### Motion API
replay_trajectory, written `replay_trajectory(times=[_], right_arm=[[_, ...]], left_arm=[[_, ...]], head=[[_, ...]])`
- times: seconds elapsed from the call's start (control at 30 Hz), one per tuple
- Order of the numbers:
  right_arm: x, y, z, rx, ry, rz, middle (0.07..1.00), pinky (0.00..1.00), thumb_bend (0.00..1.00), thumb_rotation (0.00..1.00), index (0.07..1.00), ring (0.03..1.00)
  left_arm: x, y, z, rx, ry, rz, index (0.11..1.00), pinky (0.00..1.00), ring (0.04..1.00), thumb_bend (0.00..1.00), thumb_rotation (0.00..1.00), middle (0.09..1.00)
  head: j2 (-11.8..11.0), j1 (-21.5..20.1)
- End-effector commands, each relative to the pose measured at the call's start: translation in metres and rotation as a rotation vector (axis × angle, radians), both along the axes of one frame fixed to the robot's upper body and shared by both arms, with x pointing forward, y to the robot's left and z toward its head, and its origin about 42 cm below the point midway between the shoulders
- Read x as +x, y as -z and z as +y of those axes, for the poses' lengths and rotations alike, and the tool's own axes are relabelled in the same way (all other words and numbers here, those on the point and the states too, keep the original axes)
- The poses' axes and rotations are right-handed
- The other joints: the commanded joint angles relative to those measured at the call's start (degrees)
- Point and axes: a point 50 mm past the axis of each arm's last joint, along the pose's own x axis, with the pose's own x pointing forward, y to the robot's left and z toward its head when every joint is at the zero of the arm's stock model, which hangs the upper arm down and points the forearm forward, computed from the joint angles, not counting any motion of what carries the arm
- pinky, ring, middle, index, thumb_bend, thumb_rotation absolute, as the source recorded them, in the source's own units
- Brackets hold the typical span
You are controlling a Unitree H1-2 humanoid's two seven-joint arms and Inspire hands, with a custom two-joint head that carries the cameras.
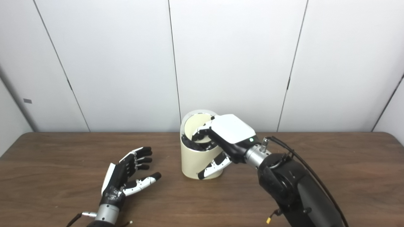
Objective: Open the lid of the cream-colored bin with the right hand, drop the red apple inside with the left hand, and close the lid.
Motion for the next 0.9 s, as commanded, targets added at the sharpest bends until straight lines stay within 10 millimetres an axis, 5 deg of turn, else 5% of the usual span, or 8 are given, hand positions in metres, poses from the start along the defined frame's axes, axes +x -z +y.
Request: replay_trajectory(times=[0.0,0.5,0.87], right_arm=[[0.0,0.006,-0.002,-0.071,-0.002,0.059,0.684,0.92,0.74,0.42,0.689,0.827],[0.0,0.005,-0.001,-0.078,-0.011,0.067,0.696,0.92,0.73,0.42,0.696,0.832],[-0.002,-0.027,-0.008,0.034,-0.018,-0.018,0.701,0.92,0.71,0.42,0.718,0.844]], left_arm=[[0.002,-0.009,0.0,-0.003,-0.008,-0.038,0.778,0.68,0.734,0.71,0.07,0.78],[0.003,-0.008,0.0,-0.013,-0.002,-0.034,0.773,0.68,0.729,0.71,0.05,0.774],[0.007,-0.005,-0.001,-0.011,0.001,-0.037,0.775,0.65,0.721,0.7,0.02,0.767]], head=[[0.0,0.1],[-0.2,0.2],[-0.9,0.0]])
